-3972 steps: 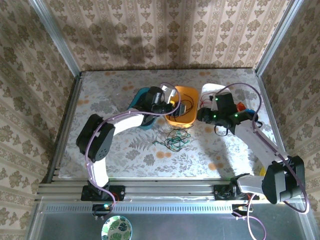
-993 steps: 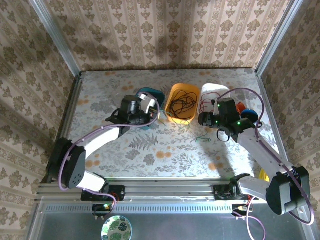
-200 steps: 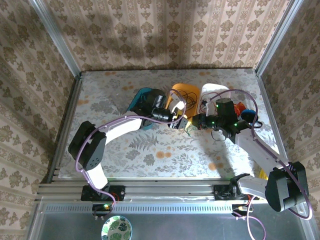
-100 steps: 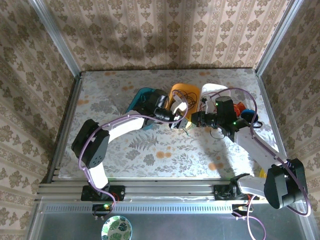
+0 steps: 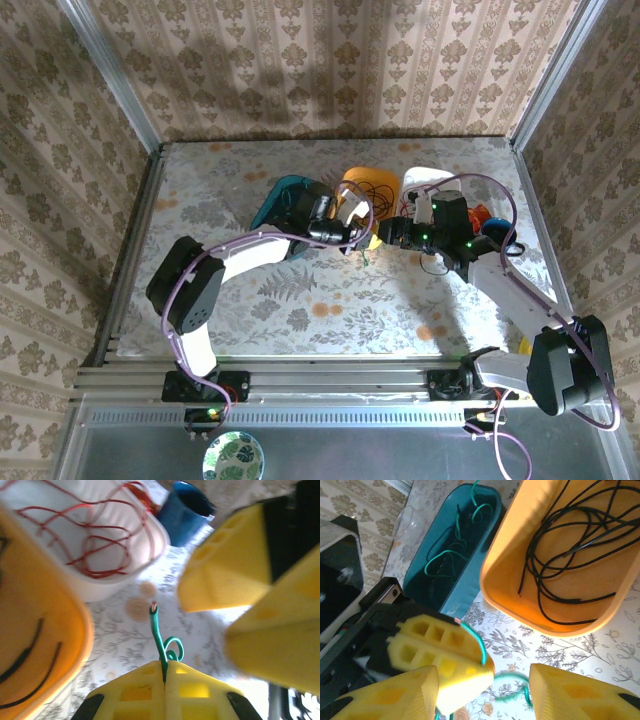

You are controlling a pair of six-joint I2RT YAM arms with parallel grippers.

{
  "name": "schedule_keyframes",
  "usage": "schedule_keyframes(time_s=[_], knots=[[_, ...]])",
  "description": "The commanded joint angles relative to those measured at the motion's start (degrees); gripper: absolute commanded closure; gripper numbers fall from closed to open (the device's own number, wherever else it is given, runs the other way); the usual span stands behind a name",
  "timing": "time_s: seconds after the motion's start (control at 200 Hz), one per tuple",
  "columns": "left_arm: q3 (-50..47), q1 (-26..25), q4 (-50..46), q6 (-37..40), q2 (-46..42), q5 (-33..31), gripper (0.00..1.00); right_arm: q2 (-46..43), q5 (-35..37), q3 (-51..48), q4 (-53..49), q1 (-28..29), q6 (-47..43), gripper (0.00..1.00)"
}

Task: Untangle the cables

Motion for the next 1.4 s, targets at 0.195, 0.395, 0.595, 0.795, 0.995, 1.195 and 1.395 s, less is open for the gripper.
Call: schedule_keyframes(time_s=[0.195,0.395,0.595,0.795,0.995,1.195,1.395], knots=[[-3.6,2.4,16.2,-12.9,-2.7,-6.8,1.0,4.8,-1.5,2.5,-5.2,-0.2,-1.0,0.47],[-3.6,2.5,15.6,-13.3,-2.7,-4.6,1.0,6.7,-2.7,3.1,-0.6,-0.3,1.1,0.49],[-4.2,2.4,15.7,-13.4,-2.9,-3.8,1.0,7.8,-4.2,3.4,2.5,-0.2,3.3,0.49],[-3.9,2.4,15.8,-13.3,-2.9,-2.6,1.0,8.9,-4.7,3.9,3.2,0.3,3.9,0.5],[-3.4,2.2,15.7,-13.2,-2.6,-1.1,1.0,10.5,-4.0,4.3,4.9,0.5,4.6,0.52],[-3.4,2.1,16.2,-13.1,-2.8,0.1,1.0,12.9,-4.3,5.6,6.3,0.7,5.3,0.62],[-3.7,2.1,17.0,-13.4,-3.0,0.7,1.0,13.8,-2.0,4.8,8.2,0.9,6.4,0.87]])
